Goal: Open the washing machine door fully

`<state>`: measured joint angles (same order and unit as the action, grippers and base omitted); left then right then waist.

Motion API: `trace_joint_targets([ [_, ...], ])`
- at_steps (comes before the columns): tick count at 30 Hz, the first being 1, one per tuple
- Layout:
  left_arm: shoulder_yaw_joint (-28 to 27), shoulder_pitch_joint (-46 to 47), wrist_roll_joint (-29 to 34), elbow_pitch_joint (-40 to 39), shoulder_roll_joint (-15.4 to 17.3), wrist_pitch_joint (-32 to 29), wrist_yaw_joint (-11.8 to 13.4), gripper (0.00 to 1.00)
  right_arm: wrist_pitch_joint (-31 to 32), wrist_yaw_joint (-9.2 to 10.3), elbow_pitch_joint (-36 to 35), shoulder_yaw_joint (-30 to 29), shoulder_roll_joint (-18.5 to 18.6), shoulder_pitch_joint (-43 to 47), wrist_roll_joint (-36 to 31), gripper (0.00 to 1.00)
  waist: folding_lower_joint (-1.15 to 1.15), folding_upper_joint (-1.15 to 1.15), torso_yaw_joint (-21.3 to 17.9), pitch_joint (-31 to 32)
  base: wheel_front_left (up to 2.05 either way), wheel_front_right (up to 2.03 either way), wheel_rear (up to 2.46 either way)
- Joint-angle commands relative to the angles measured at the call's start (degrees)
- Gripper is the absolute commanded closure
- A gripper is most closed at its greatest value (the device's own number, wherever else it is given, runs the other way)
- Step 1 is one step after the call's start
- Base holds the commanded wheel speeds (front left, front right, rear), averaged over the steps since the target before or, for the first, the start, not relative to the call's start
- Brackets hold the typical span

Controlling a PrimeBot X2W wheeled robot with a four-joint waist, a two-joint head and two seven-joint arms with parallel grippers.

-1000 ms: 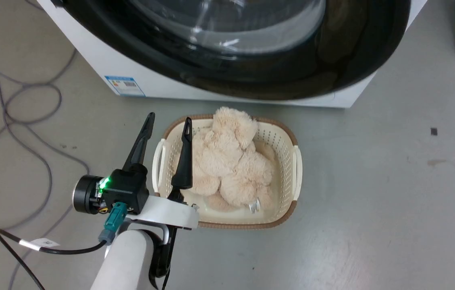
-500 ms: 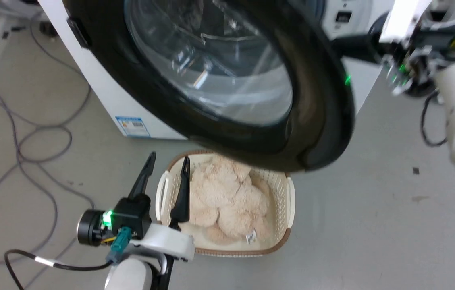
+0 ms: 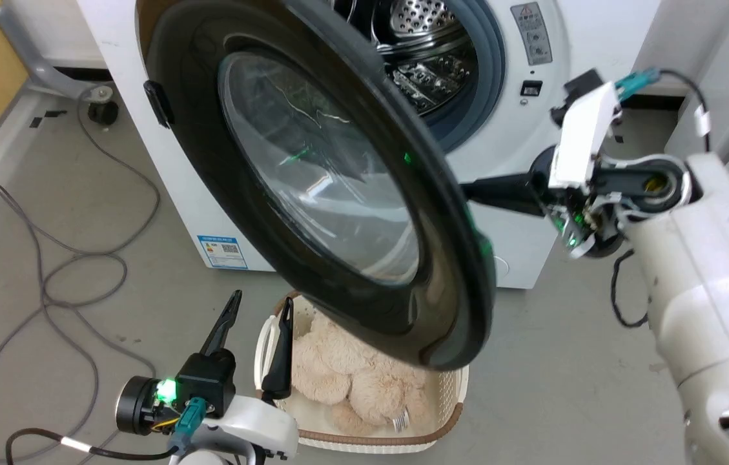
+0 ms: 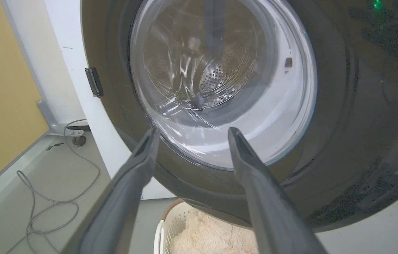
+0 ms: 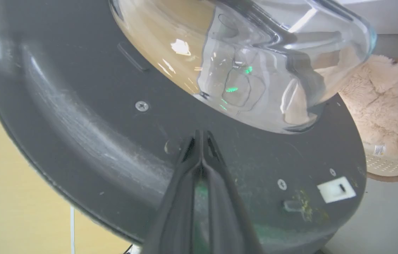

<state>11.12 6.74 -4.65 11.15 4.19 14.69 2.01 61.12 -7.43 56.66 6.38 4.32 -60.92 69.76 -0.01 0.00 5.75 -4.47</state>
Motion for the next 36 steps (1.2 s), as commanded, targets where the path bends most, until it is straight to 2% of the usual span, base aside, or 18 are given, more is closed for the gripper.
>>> trace_joint_targets([
  [1, -0.15, -0.77, 0.36, 0.13, 0.20, 0.30, -0.14, 0.00, 0.68, -0.06, -1.80, 0.32, -0.76, 2.44, 0.89, 1.00, 0.01, 0.00, 0.09, 0.34, 0.00, 0.00, 0.00],
  [8, -0.60, -1.25, 0.32, 0.63, 0.44, 0.30, -0.02, 0.00, 3.37, -0.06, -10.05, 2.68, -1.38, 8.71, 3.67, 1.00, 0.01, 0.00, -0.07, 0.61, 0.00, 0.00, 0.00],
  [16, -0.93, -1.34, 0.17, 1.21, 0.49, 0.30, 0.03, 0.00, 3.47, -0.06, -17.98, 8.94, -1.43, 14.47, 10.20, 1.00, 0.01, 0.00, -0.03, 0.69, 0.00, 0.00, 0.00],
  [25, -1.25, -1.19, 0.01, 1.20, 0.41, 0.30, 0.17, 0.00, 1.39, -0.06, -23.14, 15.37, -1.44, 17.92, 15.59, 1.00, 0.01, 0.00, -0.21, 0.04, 0.00, 0.00, 0.00],
  [30, -1.52, -1.35, -0.05, 1.13, 0.37, 0.30, 0.35, 0.00, -3.48, -0.06, -26.29, 15.30, -1.44, 20.61, 16.87, 1.00, 0.01, 0.00, -0.60, 0.01, 0.00, 0.00, 0.00],
  [31, -1.58, -1.38, -0.10, 1.10, 0.34, 0.30, 0.39, 0.00, -5.61, -0.06, -27.08, 14.71, -1.44, 21.29, 16.28, 0.56, 0.01, 0.00, -0.69, -0.01, 0.00, 0.00, 0.00],
  [32, -1.64, -1.40, -0.13, 1.06, 0.32, 0.30, 0.43, 0.00, -7.44, -0.06, -27.93, 14.27, -1.44, 22.13, 15.69, 0.07, 0.01, 0.00, -0.78, -0.03, 0.00, 0.00, 0.00],
  [33, -1.69, -1.41, -0.14, 1.03, 0.30, 0.30, 0.49, 0.00, -9.12, -0.06, -28.75, 13.72, -1.38, 23.16, 15.30, 0.00, 0.01, 0.00, -0.88, -0.02, 0.00, 0.00, 0.00],
  [36, -1.83, -1.46, -0.20, 1.07, 0.28, 0.30, 0.55, 0.00, -12.73, -0.06, -30.24, 12.24, -1.22, 25.51, 14.75, 0.00, 0.01, 0.00, -1.12, 0.11, 0.00, 0.00, 0.00],
])
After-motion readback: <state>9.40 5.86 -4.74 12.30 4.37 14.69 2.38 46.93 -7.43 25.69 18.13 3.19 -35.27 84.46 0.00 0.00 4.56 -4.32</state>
